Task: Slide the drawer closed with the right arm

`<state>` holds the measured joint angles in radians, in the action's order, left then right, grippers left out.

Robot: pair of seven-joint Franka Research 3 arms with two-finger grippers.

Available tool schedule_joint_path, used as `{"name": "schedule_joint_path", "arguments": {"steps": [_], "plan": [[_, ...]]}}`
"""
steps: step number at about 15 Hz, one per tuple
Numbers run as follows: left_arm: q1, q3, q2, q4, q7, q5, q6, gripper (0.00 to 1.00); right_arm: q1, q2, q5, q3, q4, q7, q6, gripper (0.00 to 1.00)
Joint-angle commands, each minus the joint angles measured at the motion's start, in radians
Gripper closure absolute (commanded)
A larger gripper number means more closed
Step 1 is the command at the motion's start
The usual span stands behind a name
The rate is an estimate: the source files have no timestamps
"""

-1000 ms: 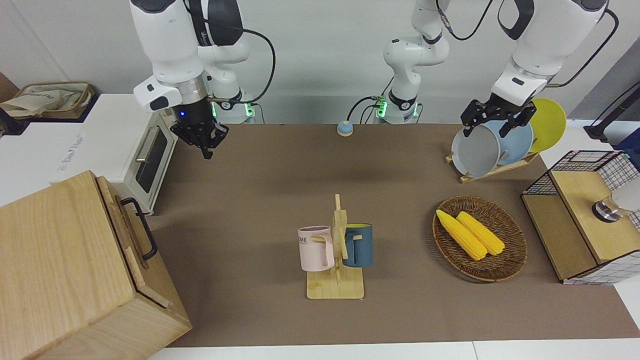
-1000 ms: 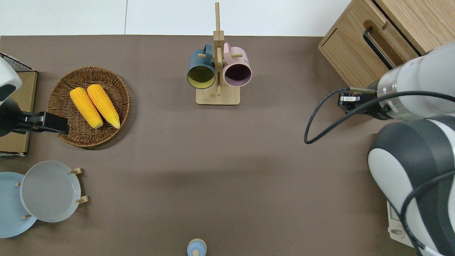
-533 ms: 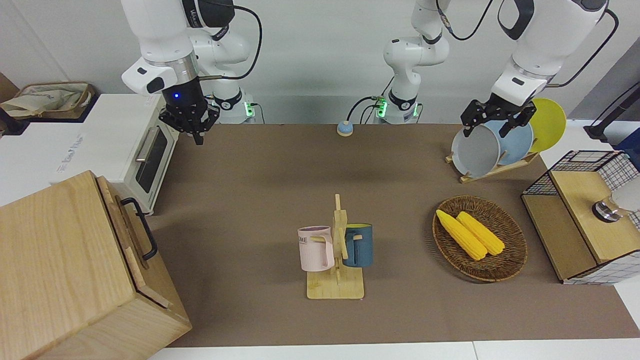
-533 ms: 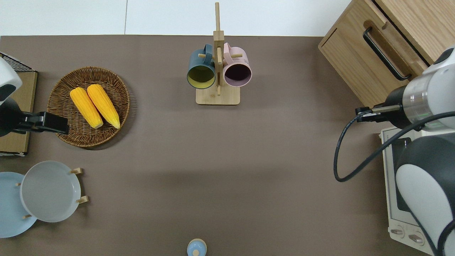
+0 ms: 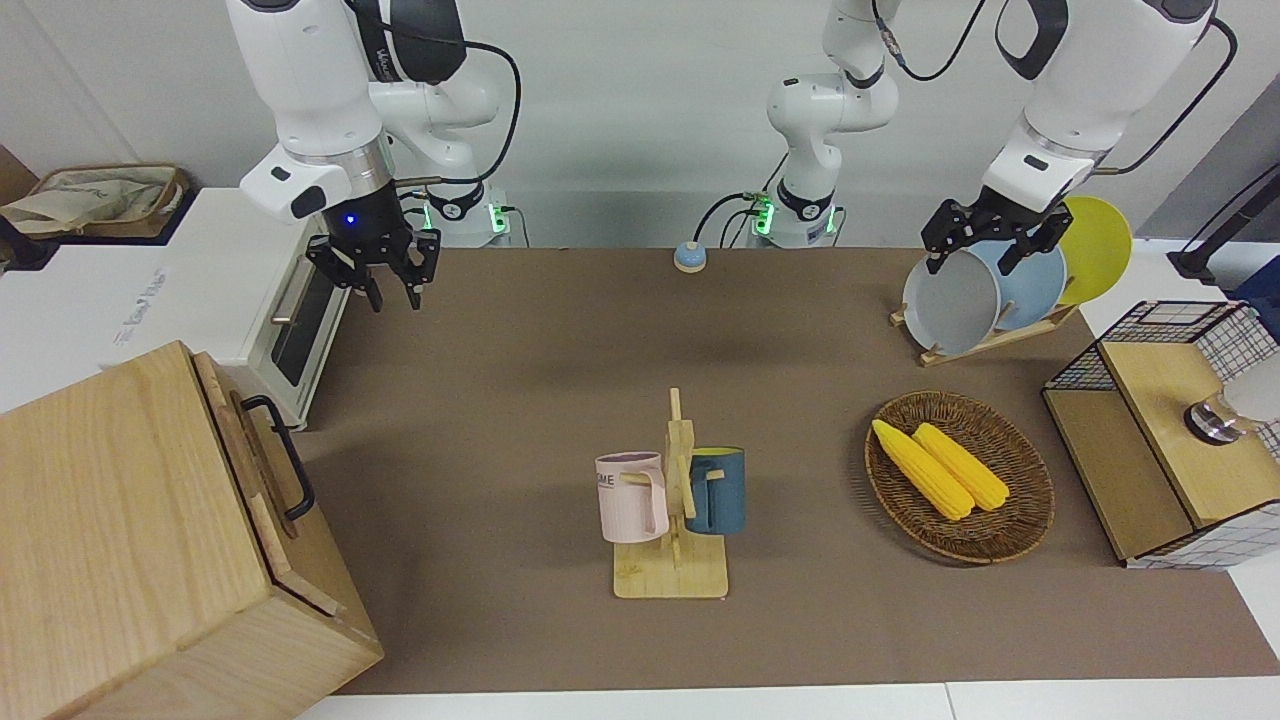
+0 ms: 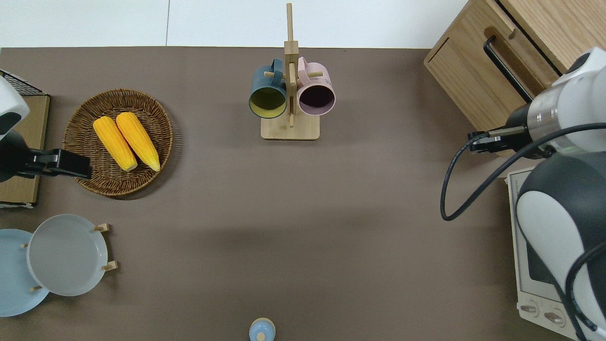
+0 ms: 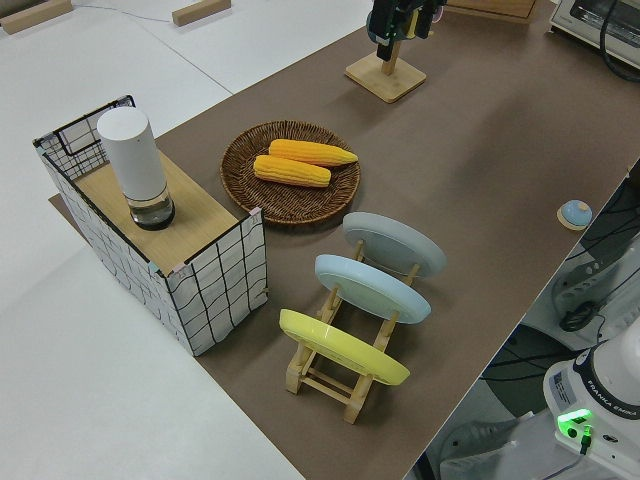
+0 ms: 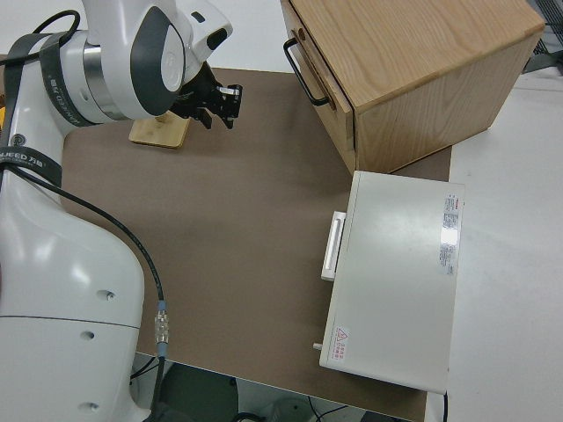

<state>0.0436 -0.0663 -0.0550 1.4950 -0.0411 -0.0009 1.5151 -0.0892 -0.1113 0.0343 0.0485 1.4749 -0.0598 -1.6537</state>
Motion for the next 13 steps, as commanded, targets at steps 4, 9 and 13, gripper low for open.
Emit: {"name": "schedule_joint_path", "arguments": {"steps": [4, 9, 13], "plan": [[-0.007, 0.0, 0.004, -0.01, 0.01, 0.018, -0.018, 0.01, 0.04, -0.062, -0.039, 0.011, -0.077, 0.075, 0.017, 0.015], [-0.007, 0.0, 0.004, -0.009, 0.01, 0.018, -0.018, 0.01, 0.033, -0.076, -0.03, 0.011, -0.077, 0.072, 0.008, 0.015], [-0.007, 0.0, 0.004, -0.009, 0.01, 0.018, -0.018, 0.01, 0.031, -0.077, -0.027, 0.011, -0.077, 0.071, 0.009, 0.015]]}}
